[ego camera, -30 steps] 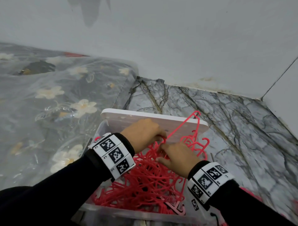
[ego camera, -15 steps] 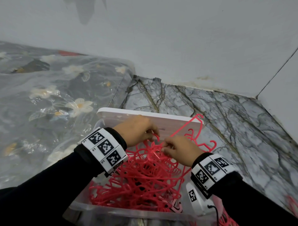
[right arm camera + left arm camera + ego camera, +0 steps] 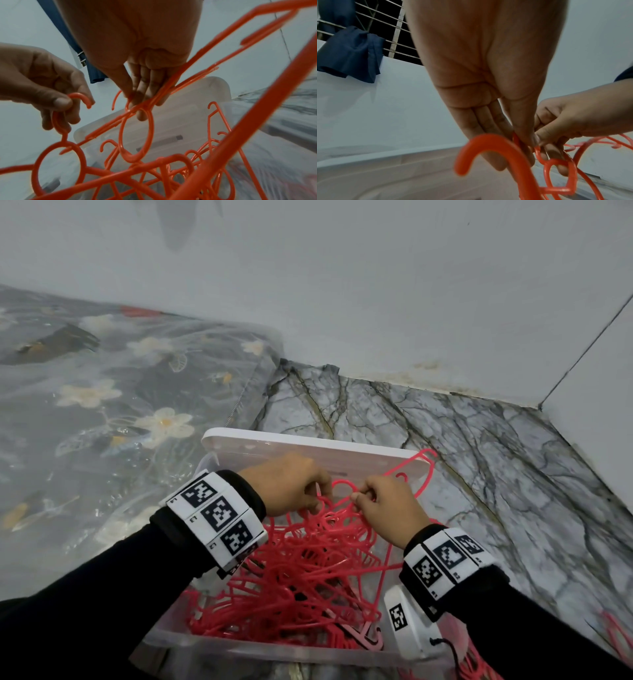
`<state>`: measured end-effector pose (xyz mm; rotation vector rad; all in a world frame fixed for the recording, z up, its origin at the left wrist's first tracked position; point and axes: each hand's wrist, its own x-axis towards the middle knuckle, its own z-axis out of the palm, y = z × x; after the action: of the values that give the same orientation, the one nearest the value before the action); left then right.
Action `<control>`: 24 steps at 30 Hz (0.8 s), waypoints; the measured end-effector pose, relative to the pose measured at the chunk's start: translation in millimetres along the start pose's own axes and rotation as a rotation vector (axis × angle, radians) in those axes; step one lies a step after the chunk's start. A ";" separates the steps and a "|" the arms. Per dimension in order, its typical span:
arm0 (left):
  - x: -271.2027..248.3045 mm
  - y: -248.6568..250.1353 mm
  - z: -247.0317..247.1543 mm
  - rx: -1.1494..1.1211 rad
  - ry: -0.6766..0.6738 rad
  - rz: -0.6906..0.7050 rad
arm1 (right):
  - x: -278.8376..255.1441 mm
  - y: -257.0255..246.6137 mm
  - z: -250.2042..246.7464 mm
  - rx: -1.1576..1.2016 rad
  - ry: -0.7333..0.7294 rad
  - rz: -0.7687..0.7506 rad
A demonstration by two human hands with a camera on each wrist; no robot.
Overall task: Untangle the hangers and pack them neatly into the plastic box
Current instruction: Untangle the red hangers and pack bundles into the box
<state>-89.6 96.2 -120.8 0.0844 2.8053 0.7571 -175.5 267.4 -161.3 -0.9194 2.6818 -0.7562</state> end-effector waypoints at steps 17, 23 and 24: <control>0.6 -5.0 2.9 0.099 0.089 -0.009 | -4.7 4.4 13.8 -0.084 -0.449 -0.132; 1.9 -4.6 3.1 0.037 0.101 -0.012 | -6.2 -1.4 14.8 -0.116 -0.391 -0.219; 2.4 -4.2 3.7 0.004 0.100 -0.013 | -5.1 -2.4 14.9 -0.117 -0.327 -0.213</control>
<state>-91.0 94.7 -126.5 0.0302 2.8986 0.7733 -165.1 263.0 -172.6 -1.2521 2.3859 -0.4425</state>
